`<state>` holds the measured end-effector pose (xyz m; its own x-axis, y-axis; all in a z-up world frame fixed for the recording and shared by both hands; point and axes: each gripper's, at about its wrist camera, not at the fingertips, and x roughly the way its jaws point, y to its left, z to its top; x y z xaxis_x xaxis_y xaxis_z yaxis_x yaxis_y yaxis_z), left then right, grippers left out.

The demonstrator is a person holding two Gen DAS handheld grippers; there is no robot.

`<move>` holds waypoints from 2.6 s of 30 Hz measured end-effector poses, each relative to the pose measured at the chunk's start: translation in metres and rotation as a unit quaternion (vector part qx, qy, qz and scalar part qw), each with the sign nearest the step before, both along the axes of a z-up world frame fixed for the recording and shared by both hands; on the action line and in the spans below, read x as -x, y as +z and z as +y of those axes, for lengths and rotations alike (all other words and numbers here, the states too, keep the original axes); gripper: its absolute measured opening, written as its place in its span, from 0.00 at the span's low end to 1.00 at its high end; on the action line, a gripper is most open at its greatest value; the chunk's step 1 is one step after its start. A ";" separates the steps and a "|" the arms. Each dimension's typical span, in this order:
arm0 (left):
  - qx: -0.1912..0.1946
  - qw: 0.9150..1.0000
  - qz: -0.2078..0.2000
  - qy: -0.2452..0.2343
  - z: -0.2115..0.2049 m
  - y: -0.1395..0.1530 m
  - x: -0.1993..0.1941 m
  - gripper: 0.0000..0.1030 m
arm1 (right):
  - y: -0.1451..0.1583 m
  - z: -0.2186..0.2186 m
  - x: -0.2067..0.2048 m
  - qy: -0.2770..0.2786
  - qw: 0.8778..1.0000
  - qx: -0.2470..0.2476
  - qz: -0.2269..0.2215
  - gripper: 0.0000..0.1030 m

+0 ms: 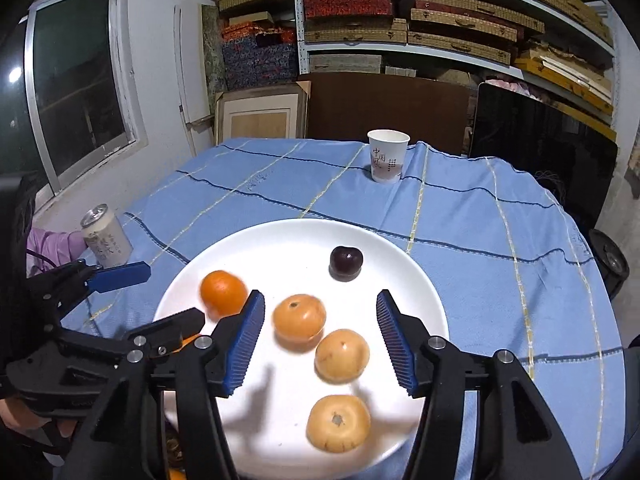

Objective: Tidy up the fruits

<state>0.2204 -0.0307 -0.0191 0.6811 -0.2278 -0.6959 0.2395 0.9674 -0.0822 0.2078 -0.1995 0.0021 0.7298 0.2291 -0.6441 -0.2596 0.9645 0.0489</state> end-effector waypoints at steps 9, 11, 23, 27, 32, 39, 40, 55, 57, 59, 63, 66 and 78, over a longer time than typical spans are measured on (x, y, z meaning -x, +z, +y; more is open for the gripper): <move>-0.010 0.999 -0.012 -0.035 0.008 0.001 0.066 0.80 | 0.004 -0.014 0.076 0.017 1.000 -0.022 -0.005 0.57; -0.002 0.999 -0.012 -0.045 0.017 -0.002 0.089 0.80 | 0.000 -0.018 0.101 0.020 0.999 -0.025 -0.005 0.57; -0.047 0.995 0.000 -0.086 0.022 -0.047 0.184 0.80 | -0.059 -0.040 0.183 -0.004 0.998 -0.056 0.027 0.63; -0.061 0.994 0.008 -0.087 0.014 -0.059 0.185 0.80 | -0.064 -0.037 0.186 0.000 0.998 -0.052 0.027 0.64; -0.080 0.993 0.028 -0.084 0.010 -0.063 0.177 0.76 | -0.065 -0.035 0.188 0.000 0.998 -0.049 0.025 0.66; -0.082 0.992 0.049 -0.086 0.009 -0.068 0.171 0.65 | -0.067 -0.036 0.184 0.007 0.998 -0.055 0.037 0.66; -0.083 0.991 0.049 -0.088 0.008 -0.069 0.172 0.65 | -0.068 -0.036 0.184 0.007 0.998 -0.057 0.039 0.66; -0.069 0.992 0.057 -0.093 0.009 -0.069 0.168 0.63 | -0.069 -0.038 0.184 0.003 0.997 -0.060 0.039 0.66; -0.065 0.992 0.057 -0.092 0.010 -0.069 0.168 0.60 | -0.069 -0.038 0.184 0.003 0.997 -0.060 0.038 0.66; -0.063 0.992 0.055 -0.093 0.010 -0.069 0.169 0.55 | -0.069 -0.038 0.184 0.003 0.997 -0.060 0.038 0.66; -0.059 0.992 0.047 -0.098 0.009 -0.068 0.172 0.40 | -0.068 -0.039 0.185 0.002 0.997 -0.061 0.037 0.66; -0.041 0.994 0.039 -0.093 0.014 -0.065 0.173 0.39 | -0.067 -0.038 0.185 0.002 0.997 -0.061 0.035 0.66; 0.000 0.996 0.005 -0.084 0.024 -0.055 0.181 0.39 | -0.068 -0.039 0.182 -0.008 0.997 -0.056 0.045 0.66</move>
